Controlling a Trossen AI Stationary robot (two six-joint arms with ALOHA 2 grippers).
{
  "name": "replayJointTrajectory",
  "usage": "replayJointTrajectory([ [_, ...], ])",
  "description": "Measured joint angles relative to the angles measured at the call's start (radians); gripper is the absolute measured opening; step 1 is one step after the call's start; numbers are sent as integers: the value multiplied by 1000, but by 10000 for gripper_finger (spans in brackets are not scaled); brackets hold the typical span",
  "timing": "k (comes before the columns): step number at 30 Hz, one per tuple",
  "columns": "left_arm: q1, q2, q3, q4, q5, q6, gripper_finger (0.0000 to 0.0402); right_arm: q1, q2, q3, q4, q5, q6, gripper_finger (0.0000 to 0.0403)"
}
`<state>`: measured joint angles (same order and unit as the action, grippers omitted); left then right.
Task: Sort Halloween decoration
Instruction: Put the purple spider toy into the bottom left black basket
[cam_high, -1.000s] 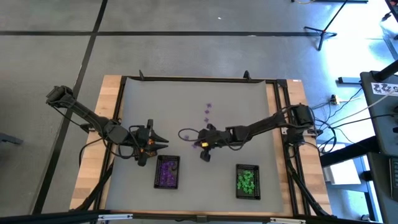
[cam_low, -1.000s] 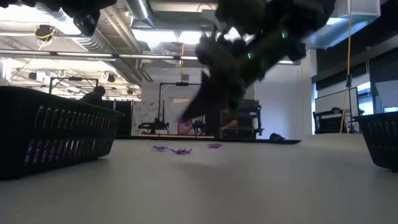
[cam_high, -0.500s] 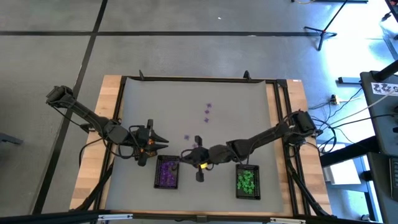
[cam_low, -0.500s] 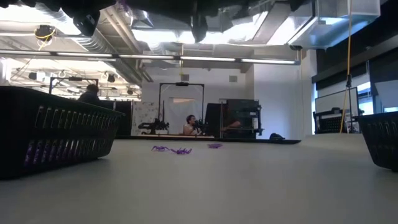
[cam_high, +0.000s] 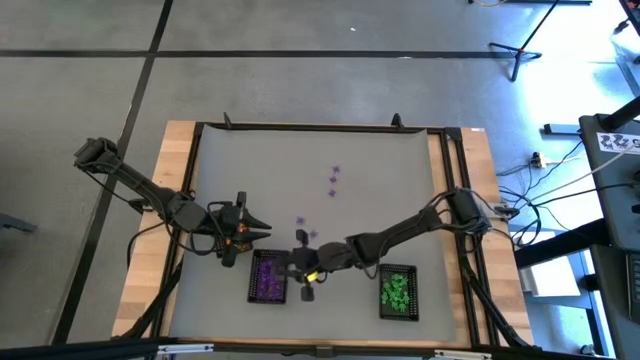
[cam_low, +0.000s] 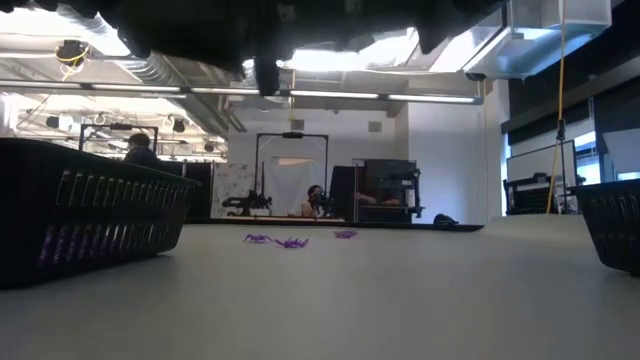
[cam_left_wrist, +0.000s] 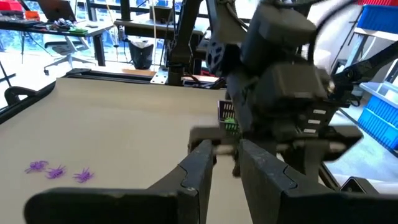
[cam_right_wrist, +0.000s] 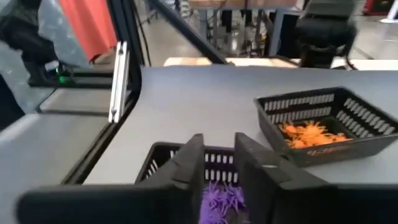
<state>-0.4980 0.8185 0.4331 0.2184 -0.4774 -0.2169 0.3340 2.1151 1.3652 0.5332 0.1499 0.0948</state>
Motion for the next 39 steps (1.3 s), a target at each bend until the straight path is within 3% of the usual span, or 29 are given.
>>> replayJointTrajectory([
  [5, 0, 0, 0, 0, 0, 0, 75, -2, 19, 48, -88, -2, -22, 156],
  [9, 0, 0, 0, 0, 0, 0, 75, -16, -10, 53, -171, 24, -18, 189],
  [17, 0, 0, 0, -1, 0, 0, 75, -22, -82, 53, -298, 20, -18, 188],
  [21, 0, 0, 0, -1, 0, 0, 75, -41, -142, -10, -353, 111, 0, 171],
  [32, 0, 0, 0, -1, 0, 0, 75, -148, -266, -474, 147, 83, 115, 143],
  [39, 0, 0, 0, -1, 0, 0, 75, -145, -265, -550, 120, 80, 173, 143],
])
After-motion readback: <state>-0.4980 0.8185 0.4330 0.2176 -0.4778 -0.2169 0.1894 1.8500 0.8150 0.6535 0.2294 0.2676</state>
